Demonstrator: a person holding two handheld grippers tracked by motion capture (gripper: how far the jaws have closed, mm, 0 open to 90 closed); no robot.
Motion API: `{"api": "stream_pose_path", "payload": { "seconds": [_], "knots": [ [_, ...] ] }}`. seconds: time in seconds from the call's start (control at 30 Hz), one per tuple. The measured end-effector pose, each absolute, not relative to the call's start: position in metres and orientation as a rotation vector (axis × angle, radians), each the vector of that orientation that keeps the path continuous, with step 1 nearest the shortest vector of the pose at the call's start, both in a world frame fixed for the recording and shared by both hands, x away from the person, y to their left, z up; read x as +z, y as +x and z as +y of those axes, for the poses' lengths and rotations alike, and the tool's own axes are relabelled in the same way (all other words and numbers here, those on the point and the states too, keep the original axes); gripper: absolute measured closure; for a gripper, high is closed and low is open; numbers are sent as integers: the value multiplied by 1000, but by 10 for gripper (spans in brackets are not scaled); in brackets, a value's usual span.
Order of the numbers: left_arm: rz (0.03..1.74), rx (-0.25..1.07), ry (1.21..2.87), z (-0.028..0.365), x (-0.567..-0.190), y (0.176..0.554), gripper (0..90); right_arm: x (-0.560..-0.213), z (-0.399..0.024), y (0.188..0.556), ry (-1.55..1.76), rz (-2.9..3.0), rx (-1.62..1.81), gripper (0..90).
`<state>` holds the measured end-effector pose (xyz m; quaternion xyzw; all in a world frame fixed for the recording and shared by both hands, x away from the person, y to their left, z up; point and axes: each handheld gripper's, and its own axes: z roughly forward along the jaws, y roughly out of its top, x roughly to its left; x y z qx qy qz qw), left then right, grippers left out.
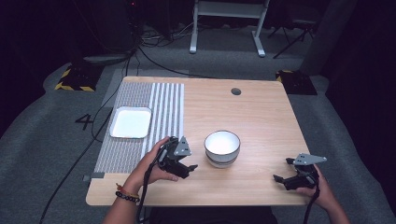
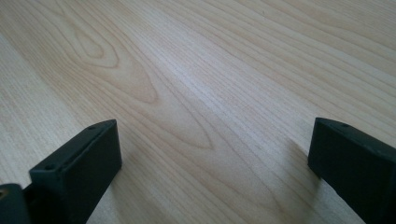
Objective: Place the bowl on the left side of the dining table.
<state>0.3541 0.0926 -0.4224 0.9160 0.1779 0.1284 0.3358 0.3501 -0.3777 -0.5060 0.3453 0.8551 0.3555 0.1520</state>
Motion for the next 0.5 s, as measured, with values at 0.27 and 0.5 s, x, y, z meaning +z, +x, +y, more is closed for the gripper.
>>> {"api": "stream_pose_path", "payload": {
  "seconds": [0.27,0.5],
  "knots": [
    [415,331,2385,78,-413,356,165,-506,-378,350,991,2454,1020,28],
    [384,326,2375,69,-406,360,165,-506,-378,350,990,2454,1020,28]
  ]
}}
